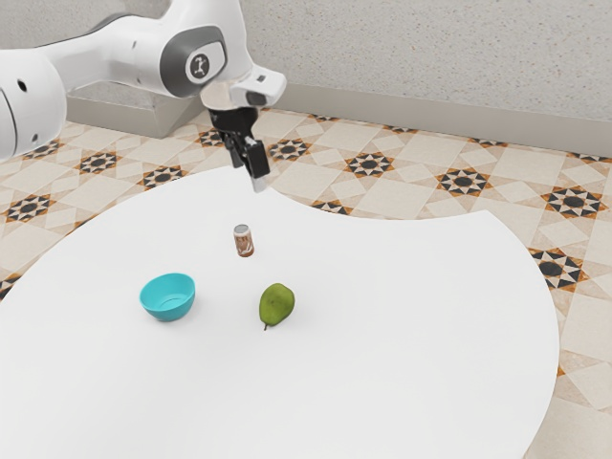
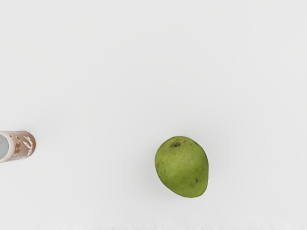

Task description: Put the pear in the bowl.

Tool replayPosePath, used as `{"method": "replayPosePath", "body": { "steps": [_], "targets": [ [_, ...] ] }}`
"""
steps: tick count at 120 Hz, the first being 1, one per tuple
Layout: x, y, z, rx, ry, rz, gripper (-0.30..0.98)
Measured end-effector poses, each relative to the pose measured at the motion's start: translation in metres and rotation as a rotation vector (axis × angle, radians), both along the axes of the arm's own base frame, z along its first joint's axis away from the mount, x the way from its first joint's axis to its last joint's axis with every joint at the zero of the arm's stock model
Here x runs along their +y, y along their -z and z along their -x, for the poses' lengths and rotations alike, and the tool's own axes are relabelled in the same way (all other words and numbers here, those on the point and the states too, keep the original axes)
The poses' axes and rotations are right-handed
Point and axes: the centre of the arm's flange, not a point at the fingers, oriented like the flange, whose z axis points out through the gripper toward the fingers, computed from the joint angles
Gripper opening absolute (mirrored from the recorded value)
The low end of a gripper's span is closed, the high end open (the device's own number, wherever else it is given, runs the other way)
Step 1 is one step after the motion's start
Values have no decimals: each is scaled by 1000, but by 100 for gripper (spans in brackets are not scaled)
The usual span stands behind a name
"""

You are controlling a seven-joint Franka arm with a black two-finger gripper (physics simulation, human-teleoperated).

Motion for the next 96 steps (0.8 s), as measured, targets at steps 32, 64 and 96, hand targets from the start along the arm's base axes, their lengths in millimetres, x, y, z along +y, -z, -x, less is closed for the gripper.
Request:
{"method": "replayPosePath", "body": {
  "steps": [32, 64, 96],
  "targets": [
    [4, 79, -9, 146, 110, 33, 68],
    [-8, 132, 11, 261, 123, 101, 69],
    [-13, 187, 31, 288, -12, 149, 69]
  ]
}}
